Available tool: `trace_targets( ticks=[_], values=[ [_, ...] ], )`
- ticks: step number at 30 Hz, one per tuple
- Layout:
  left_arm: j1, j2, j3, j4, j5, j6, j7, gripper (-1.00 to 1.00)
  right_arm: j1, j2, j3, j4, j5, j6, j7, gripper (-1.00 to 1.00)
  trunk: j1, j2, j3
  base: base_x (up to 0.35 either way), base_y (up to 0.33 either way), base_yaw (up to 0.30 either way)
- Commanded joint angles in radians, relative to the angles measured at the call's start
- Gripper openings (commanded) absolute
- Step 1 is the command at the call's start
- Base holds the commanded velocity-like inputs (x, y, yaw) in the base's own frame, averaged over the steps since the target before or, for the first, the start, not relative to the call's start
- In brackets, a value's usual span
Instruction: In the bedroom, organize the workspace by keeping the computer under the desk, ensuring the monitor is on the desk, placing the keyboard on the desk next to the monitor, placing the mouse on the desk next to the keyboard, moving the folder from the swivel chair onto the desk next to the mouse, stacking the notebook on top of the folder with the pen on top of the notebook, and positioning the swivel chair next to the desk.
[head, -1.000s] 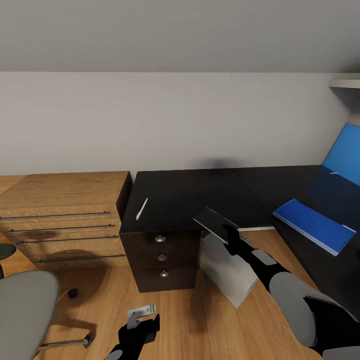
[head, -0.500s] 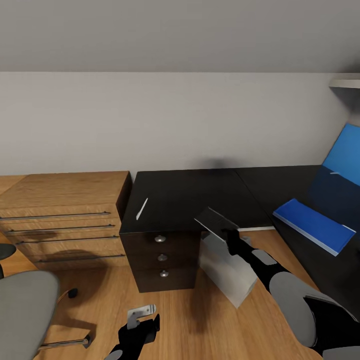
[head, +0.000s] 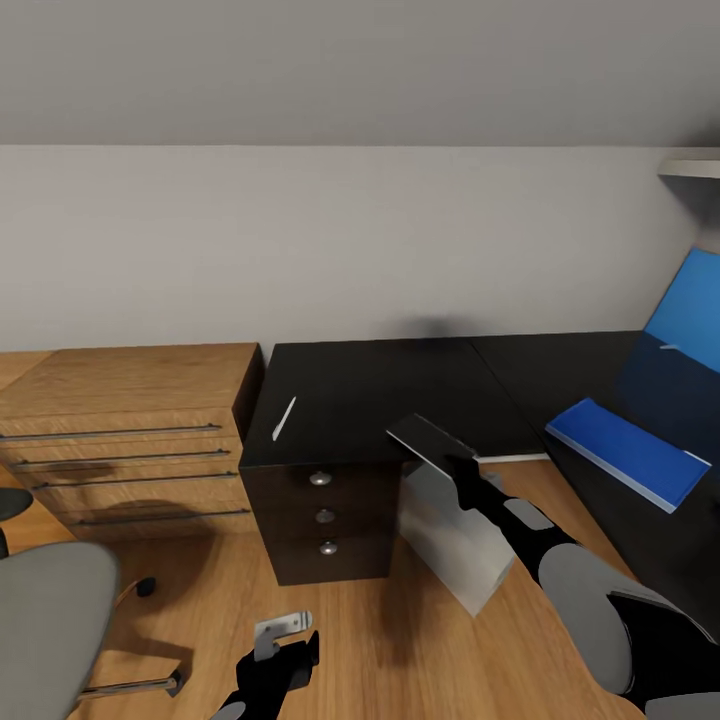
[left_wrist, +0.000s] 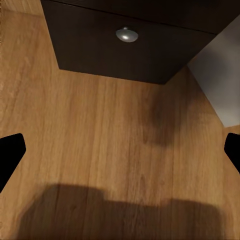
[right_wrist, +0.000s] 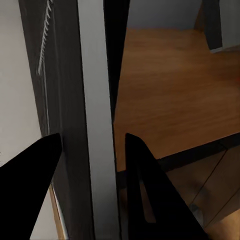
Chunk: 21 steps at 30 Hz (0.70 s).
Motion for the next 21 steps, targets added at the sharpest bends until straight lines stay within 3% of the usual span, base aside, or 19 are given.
trace_targets(
  ticks=[1,21],
  values=[
    [-0.001,0.001,-0.003,-0.001,0.005,0.003,0.008,1.00,0.000,0.000,-0.004,0.001,0.001,0.005,0.001,-1.00,-0.004,0.007,0.002,0.000,0.000,0.000],
    [-0.001,0.001,-0.004,0.004,0.005,0.003,0.011,1.00,0.000,0.000,-0.001,-0.035,0.004,0.002,0.010,-1.00,-0.081,0.147,0.065,0.000,0.000,0.000]
  ],
)
